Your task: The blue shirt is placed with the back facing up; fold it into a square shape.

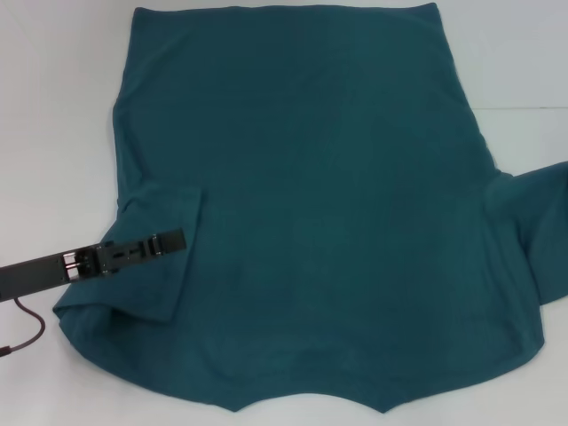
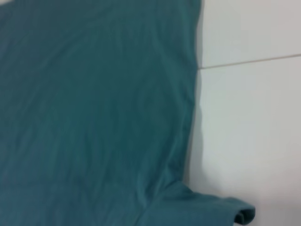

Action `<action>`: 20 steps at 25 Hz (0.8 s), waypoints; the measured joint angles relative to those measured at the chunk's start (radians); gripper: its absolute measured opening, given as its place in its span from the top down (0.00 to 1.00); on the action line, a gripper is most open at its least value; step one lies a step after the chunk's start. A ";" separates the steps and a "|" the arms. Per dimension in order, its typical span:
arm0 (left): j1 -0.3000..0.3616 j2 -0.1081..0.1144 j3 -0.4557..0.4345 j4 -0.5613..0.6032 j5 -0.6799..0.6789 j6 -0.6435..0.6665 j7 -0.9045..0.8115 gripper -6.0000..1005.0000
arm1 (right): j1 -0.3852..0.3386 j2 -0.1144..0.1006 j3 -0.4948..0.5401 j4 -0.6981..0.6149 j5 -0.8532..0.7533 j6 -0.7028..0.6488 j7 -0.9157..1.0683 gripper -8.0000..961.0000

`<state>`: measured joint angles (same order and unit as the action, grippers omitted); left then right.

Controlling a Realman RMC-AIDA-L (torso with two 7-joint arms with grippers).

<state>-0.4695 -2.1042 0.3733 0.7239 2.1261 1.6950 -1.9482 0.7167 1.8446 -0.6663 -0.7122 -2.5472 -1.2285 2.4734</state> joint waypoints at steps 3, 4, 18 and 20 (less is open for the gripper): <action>0.001 0.001 -0.003 0.000 0.000 -0.001 0.000 0.21 | 0.041 0.010 -0.003 0.003 -0.079 -0.002 0.018 0.97; 0.002 0.001 -0.003 0.000 0.000 -0.002 0.000 0.21 | 0.050 0.013 -0.004 0.005 -0.093 -0.003 0.020 0.97; 0.007 -0.001 -0.004 0.000 0.000 -0.013 -0.008 0.21 | 0.094 0.020 -0.001 -0.016 -0.112 0.001 0.082 0.96; 0.005 -0.001 -0.004 0.000 0.000 -0.014 -0.008 0.21 | 0.100 0.024 -0.012 -0.011 -0.114 -0.007 0.082 0.96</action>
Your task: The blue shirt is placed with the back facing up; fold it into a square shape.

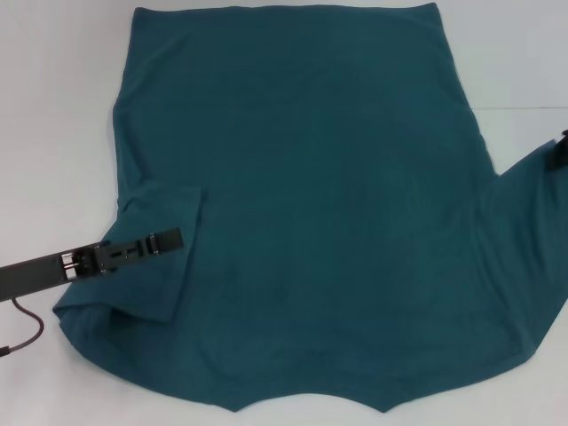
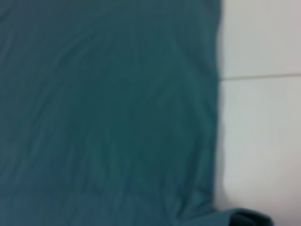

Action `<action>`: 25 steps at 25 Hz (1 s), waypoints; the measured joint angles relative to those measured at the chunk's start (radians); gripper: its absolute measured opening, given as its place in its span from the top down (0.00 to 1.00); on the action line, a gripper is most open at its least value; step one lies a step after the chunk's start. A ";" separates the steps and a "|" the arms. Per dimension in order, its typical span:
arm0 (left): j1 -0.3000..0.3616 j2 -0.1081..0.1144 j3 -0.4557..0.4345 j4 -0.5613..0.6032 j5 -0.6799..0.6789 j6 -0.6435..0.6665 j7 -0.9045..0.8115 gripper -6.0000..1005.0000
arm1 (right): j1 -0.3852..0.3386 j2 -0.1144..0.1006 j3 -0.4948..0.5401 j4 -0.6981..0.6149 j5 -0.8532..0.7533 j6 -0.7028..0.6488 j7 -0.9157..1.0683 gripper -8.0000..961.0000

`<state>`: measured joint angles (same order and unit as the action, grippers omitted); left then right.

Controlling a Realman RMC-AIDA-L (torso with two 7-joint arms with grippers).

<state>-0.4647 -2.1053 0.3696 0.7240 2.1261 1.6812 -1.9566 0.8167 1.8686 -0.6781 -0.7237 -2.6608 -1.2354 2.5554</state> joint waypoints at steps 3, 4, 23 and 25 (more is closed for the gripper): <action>-0.003 -0.001 0.000 0.000 0.000 -0.002 0.000 0.21 | 0.011 0.007 -0.023 0.010 -0.002 -0.025 0.001 0.96; -0.004 -0.001 0.000 0.000 0.000 -0.002 0.000 0.21 | 0.015 0.010 -0.029 0.012 -0.002 -0.038 0.002 0.96; -0.005 -0.006 0.000 -0.001 0.000 -0.038 -0.005 0.21 | 0.128 0.083 -0.141 0.098 0.003 -0.021 0.162 0.93; -0.005 -0.006 0.000 -0.002 0.000 -0.041 -0.005 0.21 | 0.134 0.086 -0.140 0.099 0.005 -0.011 0.182 0.92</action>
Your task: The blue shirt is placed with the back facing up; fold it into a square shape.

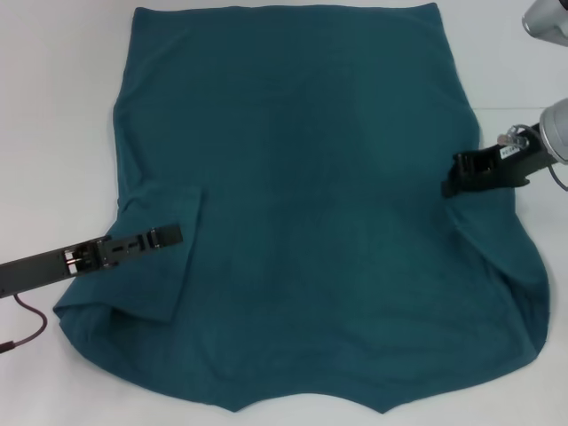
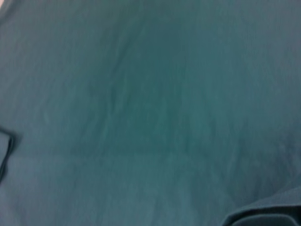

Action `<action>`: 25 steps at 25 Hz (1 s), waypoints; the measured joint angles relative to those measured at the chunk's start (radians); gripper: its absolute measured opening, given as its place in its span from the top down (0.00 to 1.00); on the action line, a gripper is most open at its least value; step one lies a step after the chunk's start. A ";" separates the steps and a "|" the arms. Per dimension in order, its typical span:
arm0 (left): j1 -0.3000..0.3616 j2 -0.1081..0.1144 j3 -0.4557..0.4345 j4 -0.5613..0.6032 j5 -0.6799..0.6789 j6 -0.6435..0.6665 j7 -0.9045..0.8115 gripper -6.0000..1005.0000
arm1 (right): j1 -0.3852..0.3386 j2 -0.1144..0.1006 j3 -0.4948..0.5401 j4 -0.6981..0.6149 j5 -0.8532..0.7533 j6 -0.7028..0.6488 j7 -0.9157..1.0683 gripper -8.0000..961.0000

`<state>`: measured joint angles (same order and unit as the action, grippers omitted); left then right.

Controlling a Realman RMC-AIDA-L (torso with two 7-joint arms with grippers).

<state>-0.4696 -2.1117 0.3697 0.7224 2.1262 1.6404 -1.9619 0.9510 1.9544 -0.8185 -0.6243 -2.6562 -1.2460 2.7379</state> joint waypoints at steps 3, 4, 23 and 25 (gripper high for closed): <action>-0.001 -0.001 0.000 0.000 0.000 -0.007 0.000 0.21 | 0.004 0.002 0.002 0.001 0.007 0.010 0.013 0.90; -0.001 -0.001 0.000 0.000 0.000 -0.011 0.000 0.21 | 0.004 0.002 0.003 0.001 0.017 0.015 0.015 0.90; -0.001 -0.001 0.001 0.000 0.000 -0.027 0.000 0.21 | -0.002 -0.011 0.004 0.042 0.101 0.041 -0.007 0.80; -0.001 -0.001 0.001 0.000 0.000 -0.028 0.000 0.21 | -0.003 -0.010 0.008 0.043 0.114 0.040 -0.026 0.79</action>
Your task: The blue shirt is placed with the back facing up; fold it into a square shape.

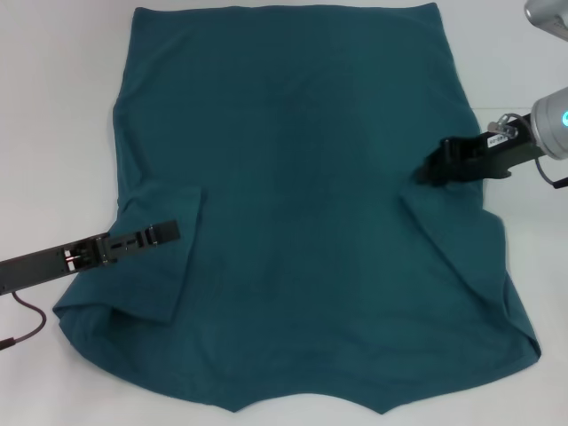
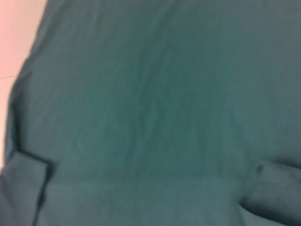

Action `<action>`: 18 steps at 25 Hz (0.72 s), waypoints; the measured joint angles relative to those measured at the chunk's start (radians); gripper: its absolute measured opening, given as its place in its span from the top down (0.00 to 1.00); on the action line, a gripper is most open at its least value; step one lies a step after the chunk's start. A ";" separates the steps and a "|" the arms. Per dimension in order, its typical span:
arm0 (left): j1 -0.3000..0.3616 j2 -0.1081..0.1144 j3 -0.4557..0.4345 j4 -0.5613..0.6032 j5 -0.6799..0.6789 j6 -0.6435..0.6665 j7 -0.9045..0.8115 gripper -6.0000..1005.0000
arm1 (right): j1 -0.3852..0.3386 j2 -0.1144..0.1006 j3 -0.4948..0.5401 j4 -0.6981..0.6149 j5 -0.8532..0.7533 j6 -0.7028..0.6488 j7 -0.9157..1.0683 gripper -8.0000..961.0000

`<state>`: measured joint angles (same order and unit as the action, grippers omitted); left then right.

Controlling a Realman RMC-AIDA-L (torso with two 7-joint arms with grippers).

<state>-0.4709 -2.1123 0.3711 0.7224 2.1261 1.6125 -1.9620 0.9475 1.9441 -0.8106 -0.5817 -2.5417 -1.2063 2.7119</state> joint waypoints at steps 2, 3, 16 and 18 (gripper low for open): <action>0.000 0.000 0.000 0.000 0.000 0.000 0.000 0.21 | -0.006 0.006 0.003 0.001 0.066 -0.003 -0.054 0.78; 0.001 0.000 0.000 0.000 0.000 0.000 0.000 0.21 | -0.006 0.006 0.003 0.001 0.066 -0.003 -0.054 0.76; 0.005 0.003 0.000 0.000 0.000 -0.014 -0.007 0.21 | -0.087 -0.106 0.018 -0.012 0.073 -0.156 -0.044 0.41; 0.006 0.003 0.000 0.000 0.000 -0.024 -0.012 0.21 | -0.111 -0.119 0.042 -0.013 0.076 -0.192 -0.043 0.32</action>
<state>-0.4650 -2.1095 0.3711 0.7226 2.1261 1.5885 -1.9744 0.8369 1.8247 -0.7682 -0.5942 -2.4659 -1.3987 2.6691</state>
